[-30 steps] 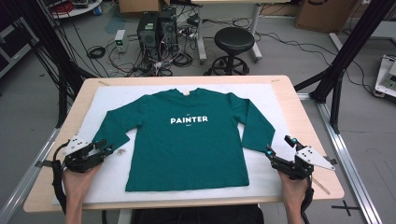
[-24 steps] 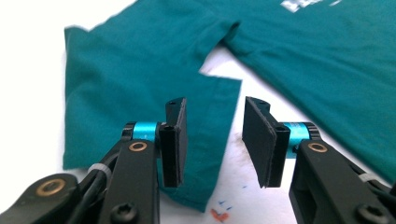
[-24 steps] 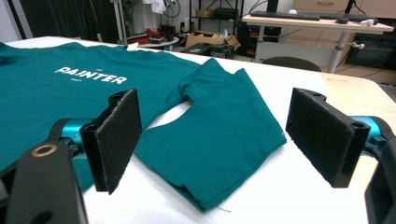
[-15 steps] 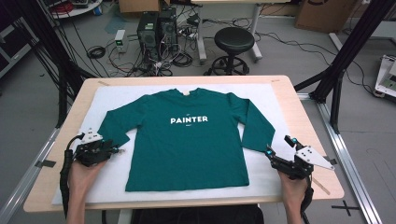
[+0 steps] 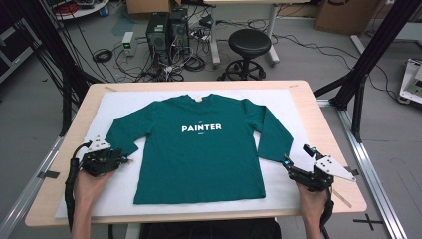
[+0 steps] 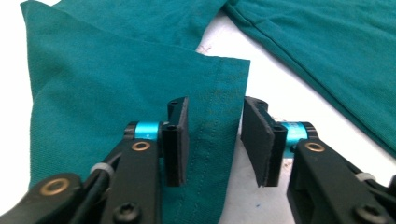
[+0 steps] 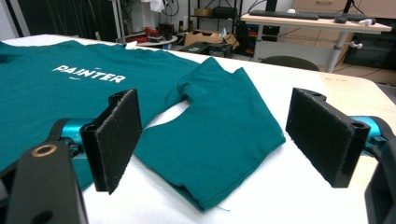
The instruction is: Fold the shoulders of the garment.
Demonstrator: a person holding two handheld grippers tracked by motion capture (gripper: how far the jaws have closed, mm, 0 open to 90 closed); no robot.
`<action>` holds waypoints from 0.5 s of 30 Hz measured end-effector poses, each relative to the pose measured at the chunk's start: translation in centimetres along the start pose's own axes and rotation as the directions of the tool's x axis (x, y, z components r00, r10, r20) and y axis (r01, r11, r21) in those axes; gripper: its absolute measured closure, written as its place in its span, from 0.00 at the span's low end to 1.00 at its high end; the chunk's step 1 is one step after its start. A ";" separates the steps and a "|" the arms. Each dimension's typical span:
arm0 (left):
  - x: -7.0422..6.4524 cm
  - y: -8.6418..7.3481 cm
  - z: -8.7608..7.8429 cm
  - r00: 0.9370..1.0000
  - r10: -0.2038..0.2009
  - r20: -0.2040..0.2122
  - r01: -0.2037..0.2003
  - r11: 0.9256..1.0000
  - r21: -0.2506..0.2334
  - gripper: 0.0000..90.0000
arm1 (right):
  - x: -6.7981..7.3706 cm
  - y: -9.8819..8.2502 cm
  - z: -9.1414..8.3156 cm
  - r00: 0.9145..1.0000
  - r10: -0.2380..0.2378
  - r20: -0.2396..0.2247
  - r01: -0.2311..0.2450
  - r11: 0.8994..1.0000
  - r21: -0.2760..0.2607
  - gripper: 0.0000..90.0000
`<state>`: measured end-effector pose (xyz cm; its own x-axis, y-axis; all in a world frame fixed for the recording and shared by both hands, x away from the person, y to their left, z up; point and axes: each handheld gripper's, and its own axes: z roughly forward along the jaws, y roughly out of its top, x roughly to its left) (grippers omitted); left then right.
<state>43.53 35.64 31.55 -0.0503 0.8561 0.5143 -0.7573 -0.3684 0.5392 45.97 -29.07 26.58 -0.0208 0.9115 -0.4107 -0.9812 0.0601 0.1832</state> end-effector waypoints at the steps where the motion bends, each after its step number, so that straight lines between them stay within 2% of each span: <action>1: 0.1 0.0 0.0 1.000 -0.001 -0.003 0.001 1.000 0.001 0.71 | 0.0 0.0 0.0 1.000 -0.001 0.000 0.001 1.000 0.000 0.21; 5: 0.2 0.0 0.0 0.999 -0.018 -0.030 0.018 1.000 -0.008 0.87 | 0.0 0.0 0.0 1.000 0.001 0.002 -0.001 1.000 0.002 0.21; 7: 0.5 -0.1 0.1 0.998 -0.041 -0.045 0.041 0.999 -0.014 0.94 | 0.0 0.0 0.0 1.000 0.001 0.004 -0.001 1.000 0.004 0.21; 12: 0.7 0.0 0.0 0.996 -0.070 -0.051 0.069 0.997 -0.021 0.95 | 0.1 0.0 0.1 1.000 -0.002 0.004 0.002 1.000 0.010 0.21; 13: 0.6 0.0 -0.1 0.996 -0.080 -0.050 0.078 0.996 -0.030 0.95 | 0.1 0.0 0.1 1.000 -0.003 0.003 0.003 1.000 0.009 0.21; 14: 0.5 0.4 -0.5 0.995 -0.091 -0.041 0.088 0.994 -0.062 0.95 | 0.1 0.0 0.1 1.000 -0.003 0.003 0.003 1.000 0.010 0.21; 15: 0.5 0.4 -0.5 0.995 -0.091 -0.041 0.088 0.994 -0.062 0.95 | 0.1 0.0 0.1 1.000 -0.003 0.003 0.003 1.000 0.010 0.21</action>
<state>42.89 36.09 31.64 -0.0081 0.9002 0.4354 -0.7975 -0.2685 0.5404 45.95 -28.98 26.62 -0.0176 0.9127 -0.4082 -0.9794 0.0664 0.1907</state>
